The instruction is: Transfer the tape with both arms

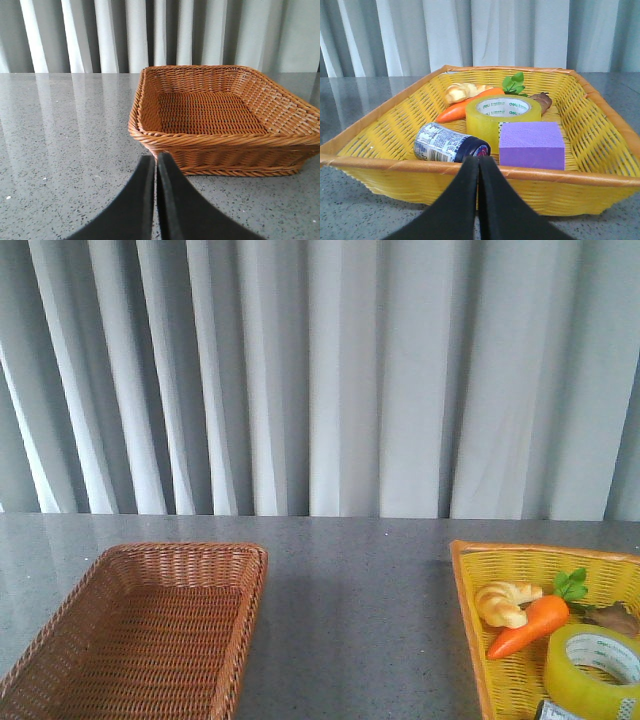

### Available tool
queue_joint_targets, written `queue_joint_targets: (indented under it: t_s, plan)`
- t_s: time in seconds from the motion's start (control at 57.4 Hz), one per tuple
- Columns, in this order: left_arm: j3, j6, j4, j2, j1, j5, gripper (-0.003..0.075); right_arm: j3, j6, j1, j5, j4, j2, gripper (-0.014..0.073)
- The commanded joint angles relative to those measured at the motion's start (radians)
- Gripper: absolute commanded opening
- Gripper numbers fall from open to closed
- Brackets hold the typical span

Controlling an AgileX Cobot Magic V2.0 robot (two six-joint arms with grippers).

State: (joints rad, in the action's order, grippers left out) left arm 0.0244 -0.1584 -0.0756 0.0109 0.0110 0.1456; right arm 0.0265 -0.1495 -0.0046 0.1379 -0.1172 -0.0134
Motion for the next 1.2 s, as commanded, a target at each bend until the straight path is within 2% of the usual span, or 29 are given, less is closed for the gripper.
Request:
queue_joint_targets:
  t_s: [0.0,0.767,0.889,1.186]
  plan:
    - [-0.008,-0.007,0.002,0.016,-0.001,-0.073,-0.0006,0.004,0.002,0.000,-0.072,-0.006,-0.006,-0.0007]
    - [-0.008,-0.007,0.002,0.016,-0.001,-0.073,-0.0006,0.004,0.002,0.000,-0.072,-0.006,-0.006,-0.0007]
    - [-0.008,-0.007,0.002,0.016,-0.001,-0.073,-0.0006,0.004,0.041,0.000,-0.072,-0.060,-0.006,-0.0007]
    - [-0.008,-0.007,0.002,0.016,-0.001,-0.073,-0.0006,0.001,0.036,0.000,-0.115,-0.060,-0.006,-0.0007]
